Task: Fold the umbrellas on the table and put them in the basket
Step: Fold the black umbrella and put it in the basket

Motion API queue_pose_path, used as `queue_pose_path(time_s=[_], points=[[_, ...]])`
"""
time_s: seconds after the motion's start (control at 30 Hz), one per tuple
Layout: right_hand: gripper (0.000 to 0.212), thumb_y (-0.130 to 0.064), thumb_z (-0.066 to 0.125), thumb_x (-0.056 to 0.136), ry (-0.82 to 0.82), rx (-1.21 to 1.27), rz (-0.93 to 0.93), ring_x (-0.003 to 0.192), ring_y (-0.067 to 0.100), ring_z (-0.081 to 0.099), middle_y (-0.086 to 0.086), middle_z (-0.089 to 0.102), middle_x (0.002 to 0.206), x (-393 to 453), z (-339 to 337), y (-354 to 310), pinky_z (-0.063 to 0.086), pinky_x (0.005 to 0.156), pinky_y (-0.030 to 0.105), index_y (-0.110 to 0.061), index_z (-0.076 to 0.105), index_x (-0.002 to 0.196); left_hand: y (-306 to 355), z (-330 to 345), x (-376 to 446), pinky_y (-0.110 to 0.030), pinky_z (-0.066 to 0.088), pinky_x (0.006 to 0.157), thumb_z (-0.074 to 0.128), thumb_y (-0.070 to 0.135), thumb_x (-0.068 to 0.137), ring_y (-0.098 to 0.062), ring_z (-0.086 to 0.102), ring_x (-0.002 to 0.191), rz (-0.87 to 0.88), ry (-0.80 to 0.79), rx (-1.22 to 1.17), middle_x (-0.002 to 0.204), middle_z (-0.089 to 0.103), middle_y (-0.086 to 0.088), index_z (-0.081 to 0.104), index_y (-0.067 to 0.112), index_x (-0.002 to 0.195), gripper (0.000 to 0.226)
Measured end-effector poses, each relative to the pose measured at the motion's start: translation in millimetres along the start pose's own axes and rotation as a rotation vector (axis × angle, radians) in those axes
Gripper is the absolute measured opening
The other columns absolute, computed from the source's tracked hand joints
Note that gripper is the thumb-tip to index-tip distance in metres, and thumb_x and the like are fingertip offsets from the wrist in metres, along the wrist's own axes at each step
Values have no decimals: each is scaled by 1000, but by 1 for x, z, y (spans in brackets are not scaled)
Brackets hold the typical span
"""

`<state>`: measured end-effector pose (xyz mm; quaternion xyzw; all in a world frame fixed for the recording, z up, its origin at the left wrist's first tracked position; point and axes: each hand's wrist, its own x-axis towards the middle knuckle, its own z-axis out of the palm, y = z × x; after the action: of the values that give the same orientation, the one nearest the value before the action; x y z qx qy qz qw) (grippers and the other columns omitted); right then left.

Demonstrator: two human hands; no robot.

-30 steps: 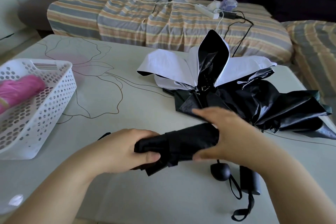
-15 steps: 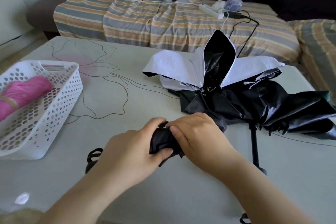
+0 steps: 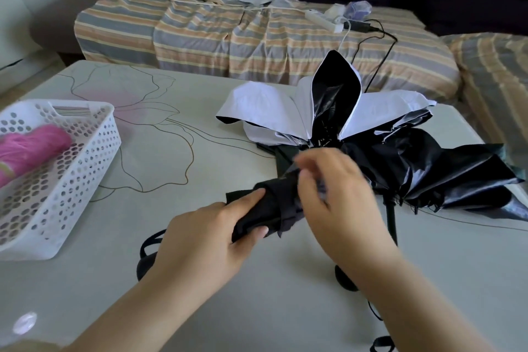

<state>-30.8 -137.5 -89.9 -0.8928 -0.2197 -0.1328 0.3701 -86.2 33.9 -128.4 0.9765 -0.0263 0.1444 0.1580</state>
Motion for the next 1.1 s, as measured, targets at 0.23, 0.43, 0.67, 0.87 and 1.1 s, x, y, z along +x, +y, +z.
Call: queue_pose_path(time_s=[0.23,0.43,0.67,0.87,1.1], points=[[51,-58,58,82,-323,559,905,75,16,72,7,72,92,0,10,6,58,84,39,-11,63,99,15,0,2,-17,25,35,61,47,71,-17,51,35,-43,74,-10,51,54,7,66,31,118,50],[23,-23,73,84,110,1119,1082,78,18,70,6,73,84,6,21,-5,58,75,33,-2,66,89,40,13,-8,-27,33,41,76,28,69,-24,46,41,179,236,187,59,48,-6,65,17,124,57],[9,-3,69,83,200,1205,919,75,22,72,9,73,82,8,5,10,60,70,34,-4,66,91,41,2,4,-19,48,74,62,57,78,-10,66,89,-229,-309,-565,108,56,25,16,42,146,83],[19,-3,67,83,117,1345,858,76,23,72,12,74,89,9,-5,11,60,70,34,-3,66,102,41,-2,2,-31,49,53,63,43,82,-23,58,54,-328,-569,-1319,81,67,-8,61,37,99,18],[15,-7,77,76,235,1130,856,68,19,70,8,71,78,13,-2,12,57,61,28,-6,67,87,51,22,-11,-31,51,72,42,58,86,-8,63,83,18,-157,-540,103,64,14,2,54,144,71]])
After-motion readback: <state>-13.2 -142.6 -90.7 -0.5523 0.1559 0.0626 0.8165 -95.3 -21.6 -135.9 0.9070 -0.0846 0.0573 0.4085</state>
